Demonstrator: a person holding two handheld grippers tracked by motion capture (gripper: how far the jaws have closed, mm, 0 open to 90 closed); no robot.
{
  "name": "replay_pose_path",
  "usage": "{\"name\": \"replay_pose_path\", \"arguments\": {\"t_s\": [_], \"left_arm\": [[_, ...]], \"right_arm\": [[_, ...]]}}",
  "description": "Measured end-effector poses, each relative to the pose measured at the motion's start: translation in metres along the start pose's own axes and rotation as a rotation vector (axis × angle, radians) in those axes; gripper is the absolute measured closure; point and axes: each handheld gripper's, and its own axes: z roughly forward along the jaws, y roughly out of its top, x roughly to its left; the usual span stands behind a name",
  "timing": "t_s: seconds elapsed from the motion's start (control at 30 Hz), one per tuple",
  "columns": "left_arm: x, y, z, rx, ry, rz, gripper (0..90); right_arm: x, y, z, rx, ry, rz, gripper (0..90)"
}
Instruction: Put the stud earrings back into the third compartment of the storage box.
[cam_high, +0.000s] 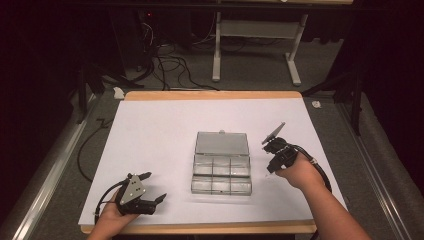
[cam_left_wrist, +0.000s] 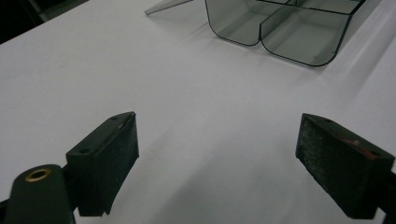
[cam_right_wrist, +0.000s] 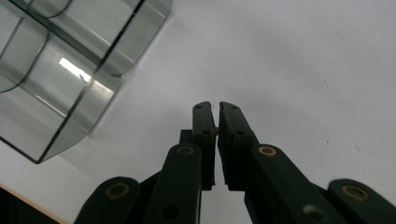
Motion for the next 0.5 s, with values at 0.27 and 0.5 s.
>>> {"name": "replay_pose_path", "arguments": {"t_s": [0.27,0.5], "left_arm": [[-0.001,0.000,0.000,-0.001,0.002,0.007,13.7],[-0.001,0.000,0.000,-0.005,0.002,0.008,13.7]], "right_arm": [[0.011,0.008,-0.011,-0.014,0.010,-0.009,86.6],[0.021,0.018,-0.015,-0.029,0.020,-0.047,86.6]]}}
